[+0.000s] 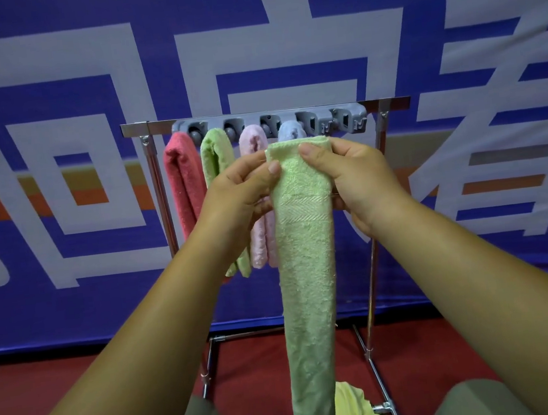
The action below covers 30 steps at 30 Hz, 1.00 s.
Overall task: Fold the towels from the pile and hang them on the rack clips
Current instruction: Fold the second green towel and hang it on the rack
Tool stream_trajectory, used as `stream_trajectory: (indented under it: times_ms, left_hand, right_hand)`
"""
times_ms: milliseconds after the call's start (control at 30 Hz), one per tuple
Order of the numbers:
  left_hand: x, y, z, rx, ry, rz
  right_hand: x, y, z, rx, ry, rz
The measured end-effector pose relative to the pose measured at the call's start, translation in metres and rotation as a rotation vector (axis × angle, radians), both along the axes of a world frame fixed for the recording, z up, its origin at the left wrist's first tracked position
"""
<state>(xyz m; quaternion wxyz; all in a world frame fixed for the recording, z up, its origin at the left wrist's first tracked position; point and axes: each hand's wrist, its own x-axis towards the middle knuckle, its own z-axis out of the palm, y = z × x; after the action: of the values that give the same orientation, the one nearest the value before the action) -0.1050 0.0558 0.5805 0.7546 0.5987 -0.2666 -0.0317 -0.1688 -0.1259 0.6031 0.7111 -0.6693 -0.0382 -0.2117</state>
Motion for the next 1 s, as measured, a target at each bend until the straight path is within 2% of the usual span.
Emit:
stream_trajectory:
  times_ms: [133,233,400,567,633,700,800,867,1000]
  left_hand:
    - [-0.002,-0.004,-0.026,0.078,0.064,-0.146]
    - [-0.006,-0.007,-0.047,0.19,0.083,-0.165]
    - [-0.003,-0.015,-0.08,0.269,0.161,-0.243]
    - [-0.012,-0.027,-0.092,0.219,0.222,-0.287]
    - [-0.015,-0.031,-0.09,0.157,0.235,-0.29]
    - [-0.017,-0.035,-0.085,0.089,0.266,-0.279]
    - [-0.012,-0.042,-0.073,0.041,0.359,-0.221]
    - [-0.003,-0.044,-0.064,0.067,0.437,-0.162]
    - [0.017,-0.039,-0.049,0.049,0.601,-0.138]
  right_hand:
    - [0.001,0.001,0.0,0.035,-0.001,-0.028]
    - [0.004,-0.001,-0.001,0.077,0.016,-0.063]
    - [0.007,-0.009,0.0,0.104,0.059,-0.125]
    - [0.02,-0.027,-0.012,0.129,0.152,-0.21]
    - [0.031,-0.036,-0.03,0.179,0.275,-0.239]
    - [0.035,-0.043,-0.057,0.229,0.491,-0.183]
    - [0.022,-0.039,-0.094,0.204,0.794,0.053]
    - [0.006,-0.031,-0.107,0.172,0.812,0.178]
    - [-0.006,-0.019,-0.116,0.297,0.621,0.235]
